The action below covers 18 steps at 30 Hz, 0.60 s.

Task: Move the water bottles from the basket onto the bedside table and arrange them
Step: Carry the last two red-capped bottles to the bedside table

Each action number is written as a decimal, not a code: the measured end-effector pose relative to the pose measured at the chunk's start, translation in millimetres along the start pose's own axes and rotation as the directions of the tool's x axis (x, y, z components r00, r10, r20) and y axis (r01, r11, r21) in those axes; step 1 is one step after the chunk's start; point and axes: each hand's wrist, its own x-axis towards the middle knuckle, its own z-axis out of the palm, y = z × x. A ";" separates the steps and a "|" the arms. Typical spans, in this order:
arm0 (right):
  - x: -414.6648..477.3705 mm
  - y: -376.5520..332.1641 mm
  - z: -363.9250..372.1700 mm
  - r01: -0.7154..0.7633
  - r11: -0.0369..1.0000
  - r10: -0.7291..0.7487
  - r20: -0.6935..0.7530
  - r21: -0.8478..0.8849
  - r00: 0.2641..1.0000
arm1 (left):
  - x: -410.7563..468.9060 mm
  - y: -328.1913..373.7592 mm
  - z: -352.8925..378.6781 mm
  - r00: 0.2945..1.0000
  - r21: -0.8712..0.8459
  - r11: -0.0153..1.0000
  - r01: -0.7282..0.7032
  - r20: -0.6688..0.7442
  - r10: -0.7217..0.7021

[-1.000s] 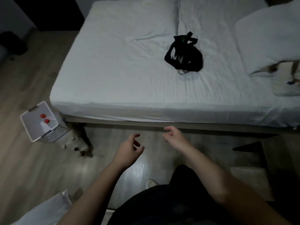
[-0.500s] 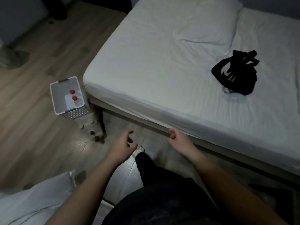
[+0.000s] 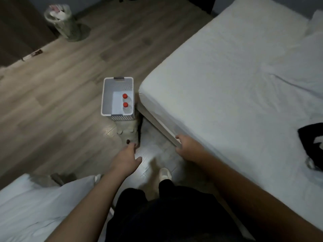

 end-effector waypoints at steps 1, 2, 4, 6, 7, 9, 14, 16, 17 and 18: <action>11.6 -14.6 -5.0 0.025 1.000 -0.025 -0.002 -0.004 1.000 | 8.6 -6.1 -7.9 1.000 -0.014 1.000 0.020 -0.009 -0.020; 22.8 -28.0 -8.8 0.045 0.999 -0.045 -0.003 -0.012 0.999 | 17.9 -11.7 -16.2 0.999 -0.029 0.999 0.032 -0.018 -0.032; 43.2 -51.3 -12.0 0.081 0.996 -0.081 0.012 -0.028 0.997 | 38.4 -23.0 -34.0 0.999 -0.054 0.998 0.035 -0.027 -0.037; 63.7 -72.2 -11.6 0.099 0.994 -0.098 0.029 -0.038 0.995 | 62.7 -35.6 -54.0 0.999 -0.045 0.998 0.038 -0.017 -0.039; 74.2 -82.0 -10.0 0.096 0.995 -0.095 0.029 -0.038 0.995 | 77.7 -42.9 -64.1 0.999 -0.033 0.999 0.035 -0.008 -0.035; 96.1 -103.1 -5.6 0.053 0.998 -0.053 0.026 -0.023 0.998 | 110.8 -56.7 -88.2 1.000 0.001 1.000 0.006 0.025 -0.006; 141.8 -161.7 2.4 -0.136 0.986 0.139 -0.021 0.099 0.990 | 194.3 -82.6 -153.1 0.972 0.145 0.971 -0.191 0.164 0.167; 157.9 -184.9 10.6 -0.222 0.962 0.230 -0.030 0.162 0.973 | 226.3 -95.5 -176.1 0.953 0.207 0.942 -0.264 0.204 0.222; 166.8 -195.5 16.2 -0.250 0.949 0.261 -0.030 0.189 0.965 | 243.0 -102.7 -186.0 0.944 0.245 0.924 -0.293 0.227 0.239; 177.0 -205.0 22.5 -0.280 0.935 0.291 -0.020 0.217 0.957 | 260.5 -109.3 -195.1 0.935 0.276 0.906 -0.320 0.249 0.254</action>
